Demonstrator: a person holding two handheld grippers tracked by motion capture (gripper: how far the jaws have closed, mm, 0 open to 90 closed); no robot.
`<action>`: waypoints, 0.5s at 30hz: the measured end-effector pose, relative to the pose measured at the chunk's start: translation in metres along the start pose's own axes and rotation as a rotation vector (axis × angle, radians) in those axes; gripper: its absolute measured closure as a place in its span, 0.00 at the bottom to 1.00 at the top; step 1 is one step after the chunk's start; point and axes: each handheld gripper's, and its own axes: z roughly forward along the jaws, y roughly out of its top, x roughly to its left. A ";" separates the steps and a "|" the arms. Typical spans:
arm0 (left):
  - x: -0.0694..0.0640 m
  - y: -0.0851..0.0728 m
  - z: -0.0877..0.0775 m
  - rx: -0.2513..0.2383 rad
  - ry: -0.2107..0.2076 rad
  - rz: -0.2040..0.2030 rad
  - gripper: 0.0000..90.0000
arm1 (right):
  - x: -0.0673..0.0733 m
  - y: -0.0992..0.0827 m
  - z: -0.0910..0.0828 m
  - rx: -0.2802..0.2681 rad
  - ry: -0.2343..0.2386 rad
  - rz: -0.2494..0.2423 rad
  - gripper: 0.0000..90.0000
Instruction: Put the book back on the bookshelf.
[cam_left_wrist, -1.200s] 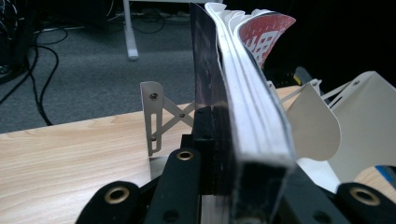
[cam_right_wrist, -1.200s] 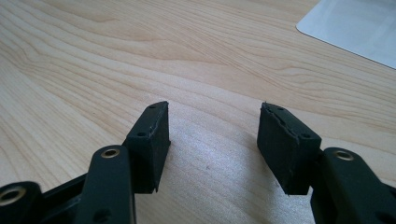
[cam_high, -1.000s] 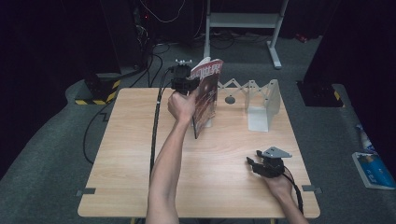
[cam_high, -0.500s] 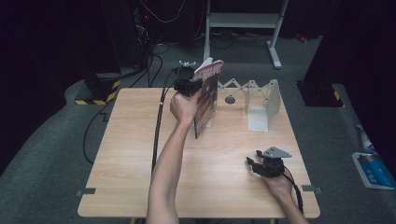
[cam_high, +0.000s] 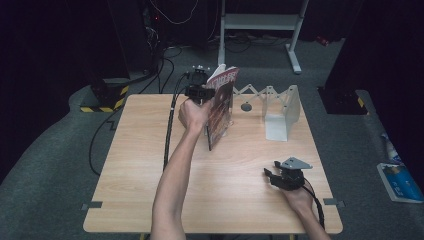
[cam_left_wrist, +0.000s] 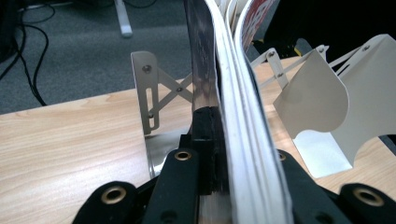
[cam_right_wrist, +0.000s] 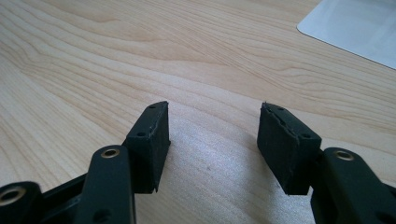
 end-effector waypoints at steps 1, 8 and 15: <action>0.000 0.000 0.000 0.009 -0.001 0.001 0.91 | 0.000 0.000 0.000 -0.001 0.000 -0.002 0.49; -0.001 0.005 -0.003 0.096 -0.009 0.023 0.91 | 0.000 0.000 0.000 0.000 0.000 0.000 0.49; -0.003 0.008 -0.004 0.156 -0.019 0.019 0.91 | 0.000 0.000 0.000 0.000 0.000 0.000 0.49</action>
